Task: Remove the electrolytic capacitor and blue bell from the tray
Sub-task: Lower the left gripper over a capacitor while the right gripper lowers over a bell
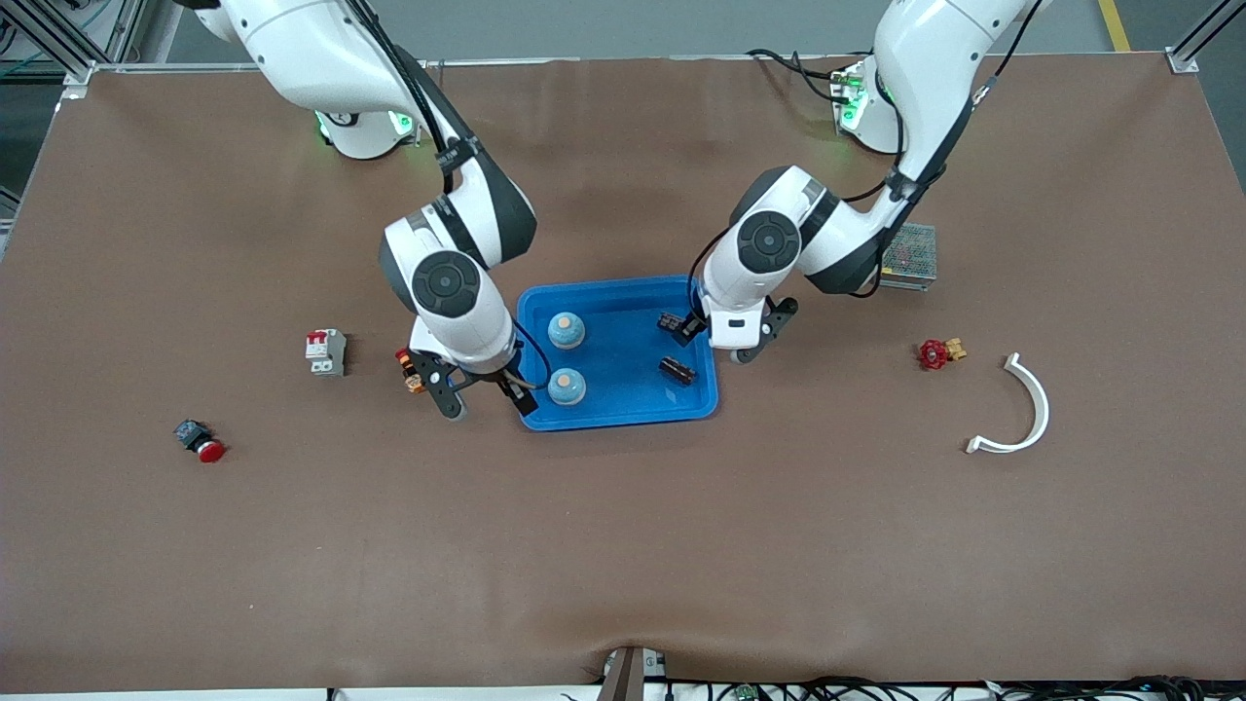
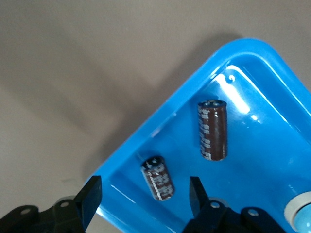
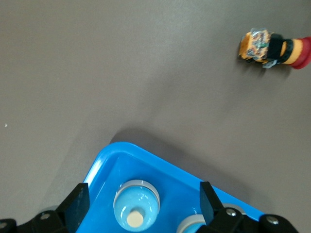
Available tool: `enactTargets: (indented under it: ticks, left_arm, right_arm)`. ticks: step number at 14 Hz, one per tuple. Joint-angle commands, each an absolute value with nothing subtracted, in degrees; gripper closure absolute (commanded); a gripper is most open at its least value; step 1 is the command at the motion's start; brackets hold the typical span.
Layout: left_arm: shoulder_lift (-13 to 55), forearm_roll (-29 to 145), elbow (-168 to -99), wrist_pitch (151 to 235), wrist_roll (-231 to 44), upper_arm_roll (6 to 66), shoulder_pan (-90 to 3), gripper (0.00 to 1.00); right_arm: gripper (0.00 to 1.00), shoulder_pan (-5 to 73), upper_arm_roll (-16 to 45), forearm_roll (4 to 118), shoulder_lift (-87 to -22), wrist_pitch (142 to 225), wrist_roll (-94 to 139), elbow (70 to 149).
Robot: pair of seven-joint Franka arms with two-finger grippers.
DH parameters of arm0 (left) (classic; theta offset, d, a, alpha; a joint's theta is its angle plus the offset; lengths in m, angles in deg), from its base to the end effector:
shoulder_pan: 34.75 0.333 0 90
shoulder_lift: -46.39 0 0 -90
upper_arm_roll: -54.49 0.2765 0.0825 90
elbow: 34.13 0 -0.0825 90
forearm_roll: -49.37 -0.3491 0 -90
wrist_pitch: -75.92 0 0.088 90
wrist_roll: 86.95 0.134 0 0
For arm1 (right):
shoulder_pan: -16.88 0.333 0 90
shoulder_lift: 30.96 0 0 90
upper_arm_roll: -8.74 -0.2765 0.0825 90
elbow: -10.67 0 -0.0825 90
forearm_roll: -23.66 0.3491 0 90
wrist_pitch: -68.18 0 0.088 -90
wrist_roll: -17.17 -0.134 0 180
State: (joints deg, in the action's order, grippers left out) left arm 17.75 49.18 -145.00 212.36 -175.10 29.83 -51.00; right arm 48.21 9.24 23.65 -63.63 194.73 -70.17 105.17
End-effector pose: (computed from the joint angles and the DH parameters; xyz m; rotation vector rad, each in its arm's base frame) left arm 0.4408 -0.3784 0.2108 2.7686 1.2831 -0.2817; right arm 0.5436 0.3249 0.2411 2.7580 -1.4796 -0.0022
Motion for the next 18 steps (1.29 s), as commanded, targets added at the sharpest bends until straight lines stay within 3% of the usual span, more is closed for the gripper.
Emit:
enactTargets:
  ticks: [1,5,13,15,18]
  left_arm:
    - [15.2,48.23,-143.73,215.39,-181.06,30.24,-52.23,0.25]
    - [12.74,41.92,-143.47,217.07,-191.87,30.24,-53.55,0.28]
    - [8.52,38.3,-141.1,217.07,-201.74,30.41,-55.93,0.36]
    - [8.43,38.29,-141.1,216.98,-201.91,30.41,-56.1,0.48]
    - [8.86,38.29,-141.1,216.72,-201.91,30.32,-56.1,0.84]
  right_arm:
    - [0.0,48.87,9.71,22.96,-68.38,195.0,-72.91,100.5]
    - [0.0,50.71,9.71,23.31,-71.64,201.76,-75.9,100.4]
    - [0.0,55.37,9.71,22.61,-74.2,203.88,-80.03,100.84]
    - [0.0,55.64,9.8,22.43,-74.37,204.32,-80.39,101.02]
    - [0.0,55.55,9.89,22.34,-74.64,204.41,-80.22,101.02]
